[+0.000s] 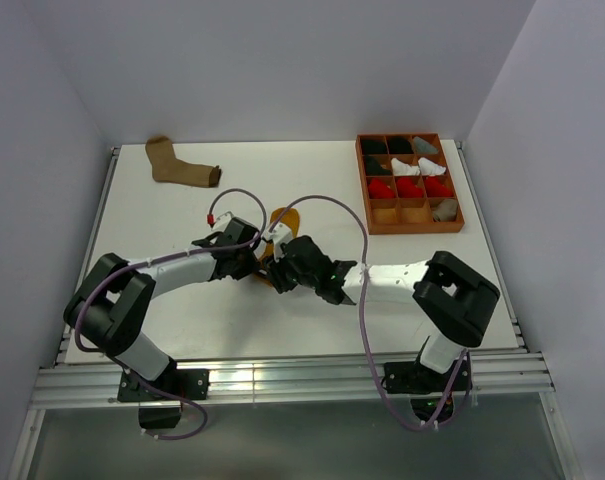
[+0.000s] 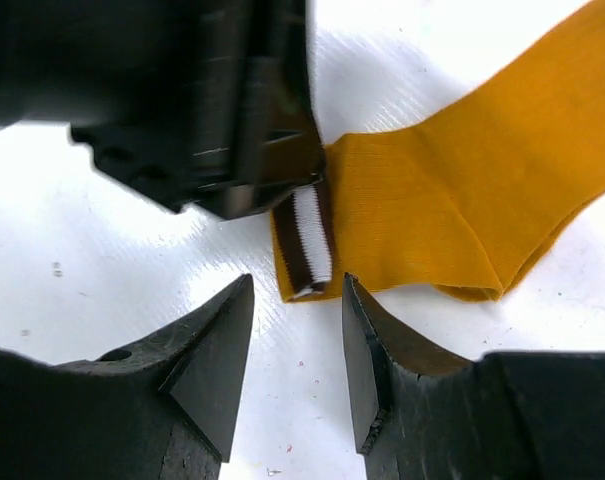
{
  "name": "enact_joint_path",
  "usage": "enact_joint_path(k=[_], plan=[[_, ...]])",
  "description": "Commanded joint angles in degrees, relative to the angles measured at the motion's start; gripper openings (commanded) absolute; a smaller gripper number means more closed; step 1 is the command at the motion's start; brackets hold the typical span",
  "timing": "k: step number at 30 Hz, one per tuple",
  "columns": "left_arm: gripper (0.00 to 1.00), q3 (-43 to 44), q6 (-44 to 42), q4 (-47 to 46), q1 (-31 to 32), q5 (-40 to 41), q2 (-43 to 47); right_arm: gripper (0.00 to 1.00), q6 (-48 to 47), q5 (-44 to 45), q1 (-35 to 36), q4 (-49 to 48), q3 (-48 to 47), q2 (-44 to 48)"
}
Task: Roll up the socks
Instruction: Roll the sock at the center of the board.
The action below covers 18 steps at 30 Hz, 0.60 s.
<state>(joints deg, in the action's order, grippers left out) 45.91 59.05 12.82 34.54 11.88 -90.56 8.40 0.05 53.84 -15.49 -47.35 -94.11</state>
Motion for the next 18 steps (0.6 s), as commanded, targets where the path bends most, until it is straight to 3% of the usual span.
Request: enact_joint_path(k=[1, 9, 18], plan=[[0.31, 1.3, -3.1, 4.8, 0.2, -0.1, -1.4, 0.48, -5.7, 11.6, 2.6, -4.1, 0.7, 0.3], [0.31, 1.2, -2.9, 4.4, 0.2, -1.2, -1.5, 0.47, -7.8, 13.4, 6.5, -6.6, -0.9, -5.2], [0.31, 0.6, -1.9, 3.4, 0.2, -2.1, -1.5, 0.38, -10.2, 12.5, 7.2, -4.5, -3.6, -10.1]])
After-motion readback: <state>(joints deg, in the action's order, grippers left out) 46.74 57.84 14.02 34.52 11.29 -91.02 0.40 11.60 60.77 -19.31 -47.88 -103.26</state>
